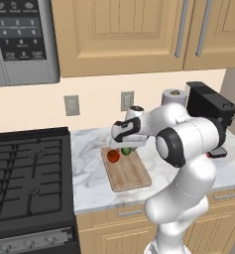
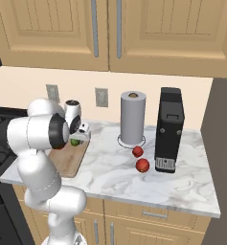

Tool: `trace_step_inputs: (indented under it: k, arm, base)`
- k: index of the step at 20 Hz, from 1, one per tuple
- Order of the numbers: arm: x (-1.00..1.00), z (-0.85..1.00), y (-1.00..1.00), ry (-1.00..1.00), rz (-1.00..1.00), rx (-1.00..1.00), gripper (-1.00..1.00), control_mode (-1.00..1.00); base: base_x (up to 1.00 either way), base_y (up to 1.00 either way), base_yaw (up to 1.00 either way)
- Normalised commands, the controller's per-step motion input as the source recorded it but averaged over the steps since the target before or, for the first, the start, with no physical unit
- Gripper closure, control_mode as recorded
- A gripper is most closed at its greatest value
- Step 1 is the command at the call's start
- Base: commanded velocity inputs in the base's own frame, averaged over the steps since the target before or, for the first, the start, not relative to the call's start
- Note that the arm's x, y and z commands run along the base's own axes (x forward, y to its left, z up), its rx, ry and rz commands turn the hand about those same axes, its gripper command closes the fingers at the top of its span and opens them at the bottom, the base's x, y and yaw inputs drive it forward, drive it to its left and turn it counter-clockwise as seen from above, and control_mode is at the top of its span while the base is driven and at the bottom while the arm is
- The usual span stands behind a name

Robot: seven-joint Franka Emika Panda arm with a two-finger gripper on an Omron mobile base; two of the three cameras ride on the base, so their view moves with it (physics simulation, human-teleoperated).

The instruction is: Place the avocado, onion, tomato, and bell pepper on the cutting board.

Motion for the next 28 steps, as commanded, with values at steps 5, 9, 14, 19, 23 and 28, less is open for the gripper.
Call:
trace_step_inputs:
  k: [5,9,14,19,23,28]
  arm:
    - [-0.34,0.42,0.02,-0.17,0.0,0.0,-1.0,-1.0]
    - [-0.27,0.48,0.0,-0.14,0.0,0.0,-1.0,-1.0]
    - [-0.47,0.52,0.0,-0.14,0.0,0.0,-1.0,-1.0]
    - [-0.87,0.48,-0.31,-0.18,0.02,0.0,-1.0,-1.0]
    - [-0.86,0.44,-0.42,-0.12,-0.03,0.0,-1.0,-1.0]
    - [-0.51,0.34,-0.55,-0.03,-0.21,0.0,-1.0,-1.0]
  base:
    - [0.0,0.0,0.0]
    - [0.0,0.0,0.0]
    - [0.0,0.0,0.0]
    - [0.0,0.0,0.0]
    - [0.0,0.0,0.0]
    - [0.0,0.0,0.0]
